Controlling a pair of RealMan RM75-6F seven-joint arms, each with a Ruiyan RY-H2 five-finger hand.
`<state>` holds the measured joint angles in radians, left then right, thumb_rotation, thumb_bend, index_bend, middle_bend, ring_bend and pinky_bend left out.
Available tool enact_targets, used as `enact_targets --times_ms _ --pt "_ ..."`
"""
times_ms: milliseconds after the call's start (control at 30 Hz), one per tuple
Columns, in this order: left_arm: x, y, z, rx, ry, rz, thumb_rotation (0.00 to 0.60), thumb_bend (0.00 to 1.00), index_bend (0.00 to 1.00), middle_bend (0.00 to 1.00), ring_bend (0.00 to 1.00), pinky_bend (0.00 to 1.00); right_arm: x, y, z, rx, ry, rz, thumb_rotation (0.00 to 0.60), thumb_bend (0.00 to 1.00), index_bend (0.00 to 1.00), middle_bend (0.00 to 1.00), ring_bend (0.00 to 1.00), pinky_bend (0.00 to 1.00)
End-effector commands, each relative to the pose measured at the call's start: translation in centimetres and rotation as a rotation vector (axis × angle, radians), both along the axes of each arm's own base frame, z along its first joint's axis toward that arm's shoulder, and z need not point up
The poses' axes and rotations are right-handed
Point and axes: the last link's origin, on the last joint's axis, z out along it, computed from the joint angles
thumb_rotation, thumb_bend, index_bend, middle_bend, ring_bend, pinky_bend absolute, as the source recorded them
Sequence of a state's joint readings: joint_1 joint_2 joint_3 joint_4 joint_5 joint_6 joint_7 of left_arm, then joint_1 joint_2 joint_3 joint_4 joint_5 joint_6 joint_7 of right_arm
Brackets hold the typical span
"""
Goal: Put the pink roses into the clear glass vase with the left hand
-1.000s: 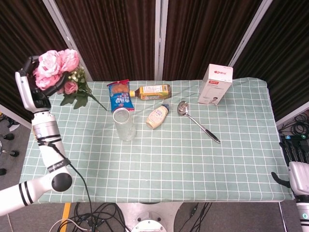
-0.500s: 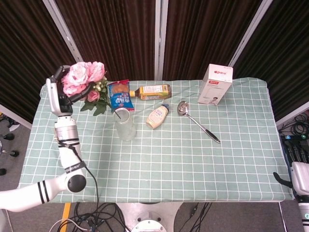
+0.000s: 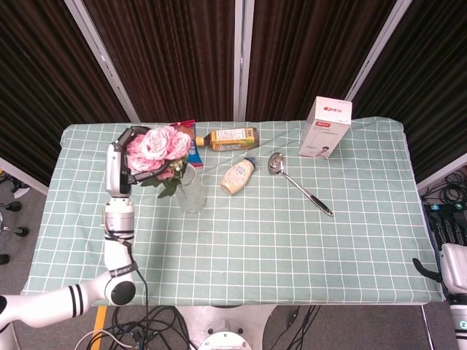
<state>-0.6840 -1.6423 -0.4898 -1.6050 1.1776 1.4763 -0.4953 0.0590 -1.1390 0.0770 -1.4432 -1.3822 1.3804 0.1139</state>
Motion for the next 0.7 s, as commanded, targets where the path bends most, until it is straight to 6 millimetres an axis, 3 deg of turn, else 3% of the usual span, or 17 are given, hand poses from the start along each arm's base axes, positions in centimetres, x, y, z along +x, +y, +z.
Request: enact_targets --times_ms 33,67,167,300,533,700 --pt "-0.6 -0.3 -0.8 -0.039 0.041 -0.019 0.600 0.06 0.22 0.25 0.26 0.42 0.1 0.0 -0.1 0.002 -0.001 0.002 0.600 0.15 0.00 0.00 0.00 0.00" --pt "-0.8 -0.3 -0.9 -0.055 0.043 -0.019 0.600 0.03 0.16 0.17 0.19 0.36 0.2 -0.1 -0.1 0.002 -0.002 0.005 0.600 0.15 0.00 0.00 0.00 0.00" --pt "-1.4 -0.1 -0.8 -0.078 0.030 -0.005 0.600 0.00 0.10 0.06 0.10 0.24 0.3 -0.1 -0.1 -0.001 -0.003 0.010 0.600 0.15 0.00 0.00 0.00 0.00" --pt "-2.4 -0.1 -0.5 -0.083 0.014 0.013 0.600 0.00 0.10 0.05 0.07 0.19 0.4 -0.2 0.1 -0.013 -0.016 0.021 0.600 0.15 0.00 0.00 0.00 0.00" --pt "-4.8 -0.5 1.5 -0.031 0.002 0.057 0.600 0.00 0.09 0.05 0.06 0.18 0.3 -0.2 0.3 -0.018 -0.014 0.016 0.600 0.15 0.00 0.00 0.00 0.00" --pt "-7.7 -2.6 3.6 0.024 0.020 0.084 0.600 0.00 0.09 0.05 0.06 0.18 0.3 -0.2 0.1 -0.014 -0.011 0.014 0.600 0.15 0.00 0.00 0.00 0.00"
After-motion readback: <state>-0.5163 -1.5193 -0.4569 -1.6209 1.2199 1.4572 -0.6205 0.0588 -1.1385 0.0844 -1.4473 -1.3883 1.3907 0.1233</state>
